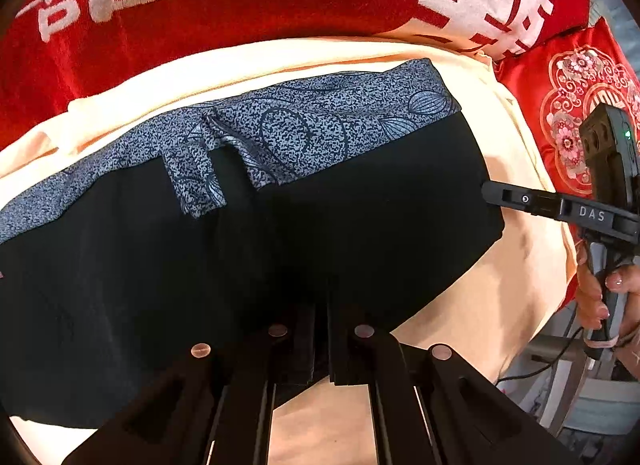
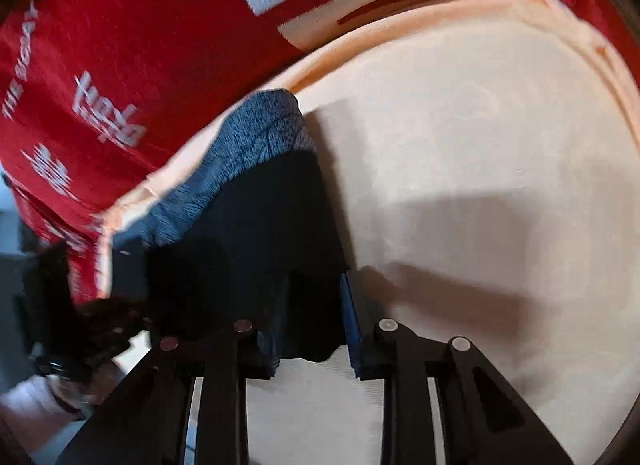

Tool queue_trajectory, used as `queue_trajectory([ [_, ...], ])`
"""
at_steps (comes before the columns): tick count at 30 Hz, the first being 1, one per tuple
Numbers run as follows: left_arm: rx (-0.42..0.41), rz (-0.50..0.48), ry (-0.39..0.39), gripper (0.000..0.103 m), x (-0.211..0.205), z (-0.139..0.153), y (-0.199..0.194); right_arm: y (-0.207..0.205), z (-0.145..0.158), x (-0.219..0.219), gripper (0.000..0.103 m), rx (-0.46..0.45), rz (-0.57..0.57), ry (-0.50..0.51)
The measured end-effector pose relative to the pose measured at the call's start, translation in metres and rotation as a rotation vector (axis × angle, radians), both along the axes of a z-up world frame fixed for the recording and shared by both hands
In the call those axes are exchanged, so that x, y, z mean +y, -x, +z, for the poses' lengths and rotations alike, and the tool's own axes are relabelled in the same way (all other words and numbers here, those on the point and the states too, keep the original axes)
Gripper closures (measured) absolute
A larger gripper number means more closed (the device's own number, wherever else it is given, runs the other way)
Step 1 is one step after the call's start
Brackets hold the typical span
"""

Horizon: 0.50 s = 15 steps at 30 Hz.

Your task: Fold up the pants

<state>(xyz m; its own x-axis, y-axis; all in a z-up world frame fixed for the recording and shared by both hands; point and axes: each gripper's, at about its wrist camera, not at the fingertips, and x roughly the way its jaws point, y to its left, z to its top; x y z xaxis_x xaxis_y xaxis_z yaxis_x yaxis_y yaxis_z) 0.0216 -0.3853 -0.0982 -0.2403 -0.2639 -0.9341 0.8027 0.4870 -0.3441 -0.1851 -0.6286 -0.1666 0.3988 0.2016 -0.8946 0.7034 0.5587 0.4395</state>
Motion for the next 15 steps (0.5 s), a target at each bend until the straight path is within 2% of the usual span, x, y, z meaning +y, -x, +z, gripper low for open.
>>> queue_trajectory([
  [1,-0.011,-0.002,0.001,0.098,0.000,0.001,0.001,-0.001,0.002,0.001,0.071,0.012,-0.004,0.011],
  [3,-0.023,-0.004,0.008,0.098,0.000,0.004,0.003,-0.007,0.016,0.005,0.070,0.025,0.016,0.099],
  [5,-0.017,0.015,0.020,0.098,0.002,0.006,0.001,-0.022,0.034,0.008,0.070,-0.009,0.067,0.194],
  [7,-0.004,0.043,0.028,0.098,0.004,0.006,-0.001,-0.041,0.039,0.006,0.070,-0.047,0.097,0.189],
  [11,-0.014,0.078,0.031,0.098,0.006,0.008,-0.002,-0.092,0.022,0.009,0.071,-0.054,0.165,0.195],
  [14,-0.053,0.113,0.021,0.098,0.010,0.011,-0.005,-0.124,-0.010,0.022,0.071,0.064,0.218,0.238],
  [15,-0.049,0.134,0.019,0.098,0.013,0.012,-0.008,-0.126,-0.007,0.028,0.070,0.068,0.230,0.280],
])
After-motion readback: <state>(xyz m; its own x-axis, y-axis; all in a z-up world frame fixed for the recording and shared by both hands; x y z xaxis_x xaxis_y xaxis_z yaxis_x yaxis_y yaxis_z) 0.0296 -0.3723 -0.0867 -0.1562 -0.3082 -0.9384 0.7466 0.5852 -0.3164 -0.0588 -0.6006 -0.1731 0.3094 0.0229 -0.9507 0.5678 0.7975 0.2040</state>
